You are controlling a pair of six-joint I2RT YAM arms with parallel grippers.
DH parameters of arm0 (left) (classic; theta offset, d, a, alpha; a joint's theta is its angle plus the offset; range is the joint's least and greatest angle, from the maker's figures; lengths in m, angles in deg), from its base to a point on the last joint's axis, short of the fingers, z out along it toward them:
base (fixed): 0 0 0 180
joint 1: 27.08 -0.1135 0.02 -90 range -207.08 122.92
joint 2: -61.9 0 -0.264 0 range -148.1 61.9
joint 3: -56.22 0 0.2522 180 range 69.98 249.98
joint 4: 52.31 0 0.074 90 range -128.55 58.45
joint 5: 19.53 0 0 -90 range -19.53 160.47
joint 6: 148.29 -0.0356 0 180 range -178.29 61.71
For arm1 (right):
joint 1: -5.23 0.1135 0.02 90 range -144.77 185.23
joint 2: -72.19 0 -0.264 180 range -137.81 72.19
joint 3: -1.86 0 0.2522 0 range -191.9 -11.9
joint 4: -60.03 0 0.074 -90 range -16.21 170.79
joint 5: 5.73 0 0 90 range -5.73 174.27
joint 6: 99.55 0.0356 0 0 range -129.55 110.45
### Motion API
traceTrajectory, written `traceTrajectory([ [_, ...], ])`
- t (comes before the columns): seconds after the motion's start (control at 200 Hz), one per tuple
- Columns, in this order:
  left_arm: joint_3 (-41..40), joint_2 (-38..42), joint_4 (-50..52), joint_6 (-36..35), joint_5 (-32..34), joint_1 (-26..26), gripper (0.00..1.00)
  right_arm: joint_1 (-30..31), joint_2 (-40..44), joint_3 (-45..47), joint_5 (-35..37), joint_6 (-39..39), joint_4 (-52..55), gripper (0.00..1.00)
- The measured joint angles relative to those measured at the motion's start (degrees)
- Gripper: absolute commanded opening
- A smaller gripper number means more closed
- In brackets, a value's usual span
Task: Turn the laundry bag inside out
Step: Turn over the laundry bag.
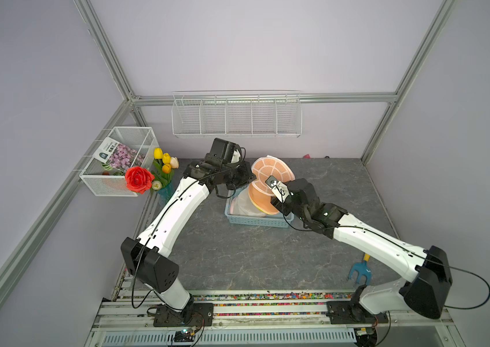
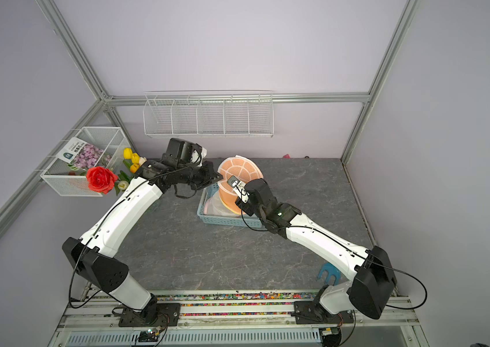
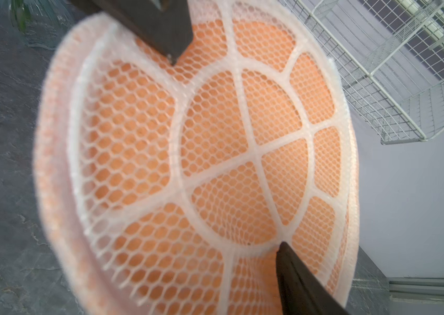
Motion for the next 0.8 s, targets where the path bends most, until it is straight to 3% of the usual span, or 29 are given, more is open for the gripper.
traceTrajectory([
  [0.205,0.0,0.0,0.09,0.0,-0.74,-0.24,0.0,0.04,0.28,0.09,-2.21,1.01,-0.83,0.48],
  [0.29,0.0,0.0,0.04,0.15,-1.25,-0.24,0.0,0.04,0.28,0.09,-3.1,1.33,-0.79,0.29],
  [0.375,0.0,0.0,-0.15,0.39,-1.66,-0.24,0.0,0.11,0.28,0.11,-3.93,1.25,-0.61,0.0],
  [0.415,0.02,0.0,-0.68,0.59,-2.08,-0.24,0.0,0.2,0.28,0.13,-4.61,1.27,-0.17,0.0],
  [0.475,0.07,0.0,-1.18,0.7,-2.38,-0.28,0.27,0.39,0.28,0.15,-4.98,1.86,0.13,0.0],
  [0.51,0.07,0.0,-1.68,1.05,-2.56,-0.48,0.35,0.37,0.28,-0.07,-5.35,2.6,0.26,0.0],
  [0.685,-2.21,2.51,-6.82,1.49,-2.4,-2.1,0.59,-0.44,-2.67,-9.2,-5.07,9.6,7.43,0.0],
  [0.8,-9.05,10.32,-10.69,0.87,0.81,-2.82,0.65,-1.53,-5.55,-17.59,-4.79,15.19,12.94,0.0],
])
